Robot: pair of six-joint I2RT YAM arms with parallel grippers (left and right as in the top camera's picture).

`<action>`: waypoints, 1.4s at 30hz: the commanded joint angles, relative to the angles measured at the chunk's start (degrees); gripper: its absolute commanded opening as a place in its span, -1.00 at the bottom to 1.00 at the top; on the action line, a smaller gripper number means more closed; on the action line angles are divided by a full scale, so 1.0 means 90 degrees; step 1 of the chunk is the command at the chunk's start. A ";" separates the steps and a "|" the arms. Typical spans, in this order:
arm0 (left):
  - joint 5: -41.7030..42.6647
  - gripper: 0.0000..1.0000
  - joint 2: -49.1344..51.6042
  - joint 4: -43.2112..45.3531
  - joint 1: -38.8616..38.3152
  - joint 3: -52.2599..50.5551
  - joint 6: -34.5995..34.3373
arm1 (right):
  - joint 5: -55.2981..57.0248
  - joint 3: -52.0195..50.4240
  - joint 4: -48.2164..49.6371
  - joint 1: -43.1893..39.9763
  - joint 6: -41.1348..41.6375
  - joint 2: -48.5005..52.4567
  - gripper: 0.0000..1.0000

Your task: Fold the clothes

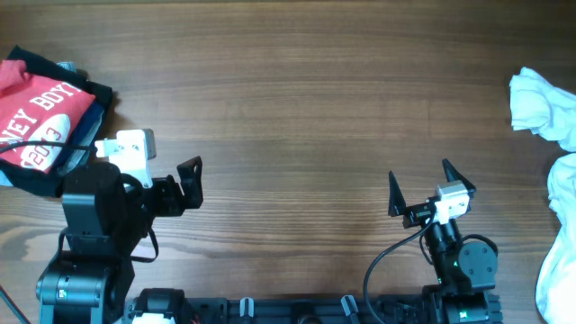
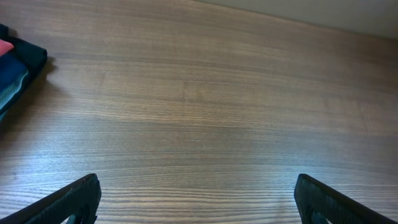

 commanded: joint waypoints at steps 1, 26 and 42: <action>-0.0063 0.99 0.0000 -0.0007 0.0029 -0.0027 -0.0056 | -0.0126 -0.0005 0.0015 -0.0032 0.0100 -0.0087 0.99; -0.0442 0.99 -0.3993 0.1858 0.0032 -0.3886 0.0080 | -0.0126 -0.0005 0.0015 -0.0032 0.0095 -0.0087 0.99; -0.0393 1.00 -0.4583 0.6008 0.0041 -0.6154 0.0712 | -0.0126 -0.0005 0.0017 -0.0032 0.0095 -0.0080 1.00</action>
